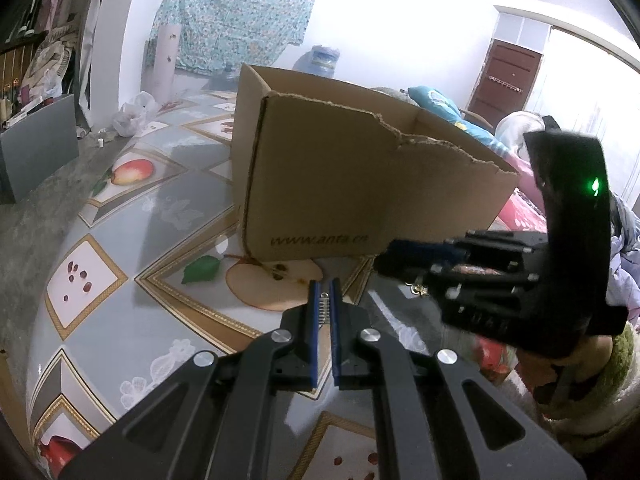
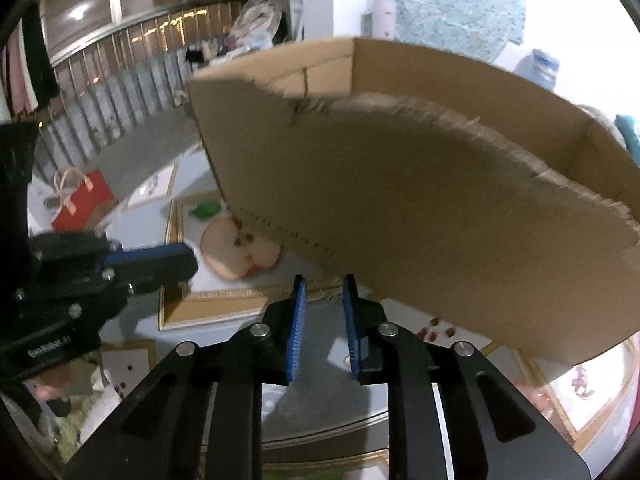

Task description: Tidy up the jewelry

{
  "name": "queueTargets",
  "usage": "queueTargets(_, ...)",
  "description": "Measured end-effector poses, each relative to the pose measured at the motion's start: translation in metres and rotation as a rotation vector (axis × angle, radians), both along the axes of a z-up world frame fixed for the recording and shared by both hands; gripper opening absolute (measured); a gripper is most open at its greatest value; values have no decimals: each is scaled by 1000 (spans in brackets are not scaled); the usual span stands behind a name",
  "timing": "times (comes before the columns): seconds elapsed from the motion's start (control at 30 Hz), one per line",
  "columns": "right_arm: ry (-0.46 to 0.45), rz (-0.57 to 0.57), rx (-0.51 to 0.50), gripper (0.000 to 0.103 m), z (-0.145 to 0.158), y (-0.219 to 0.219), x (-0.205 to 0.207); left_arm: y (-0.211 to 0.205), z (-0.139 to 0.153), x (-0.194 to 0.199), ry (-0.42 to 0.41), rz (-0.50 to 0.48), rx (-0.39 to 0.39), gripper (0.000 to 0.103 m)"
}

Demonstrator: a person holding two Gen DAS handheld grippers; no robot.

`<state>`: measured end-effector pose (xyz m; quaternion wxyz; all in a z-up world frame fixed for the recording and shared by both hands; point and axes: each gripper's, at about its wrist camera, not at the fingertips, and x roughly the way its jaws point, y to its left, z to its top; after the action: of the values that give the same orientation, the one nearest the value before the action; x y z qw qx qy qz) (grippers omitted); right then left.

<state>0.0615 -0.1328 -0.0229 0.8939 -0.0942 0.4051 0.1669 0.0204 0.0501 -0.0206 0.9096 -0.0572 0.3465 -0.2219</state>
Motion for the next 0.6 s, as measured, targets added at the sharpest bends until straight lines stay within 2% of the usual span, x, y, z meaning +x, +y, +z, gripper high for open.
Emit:
queueTargets(0.37,-5,-39,-48,18,-8,11,2,5,-3,3,15,13,-6,4)
queueTargets(0.5,-9,-60,-72,8,-9,15,1,5,-4,4,16,14,-6,4)
queueTargets(0.6,4,-72,-54,0,-9,11,2,5,-3,3,15,14,-5,4)
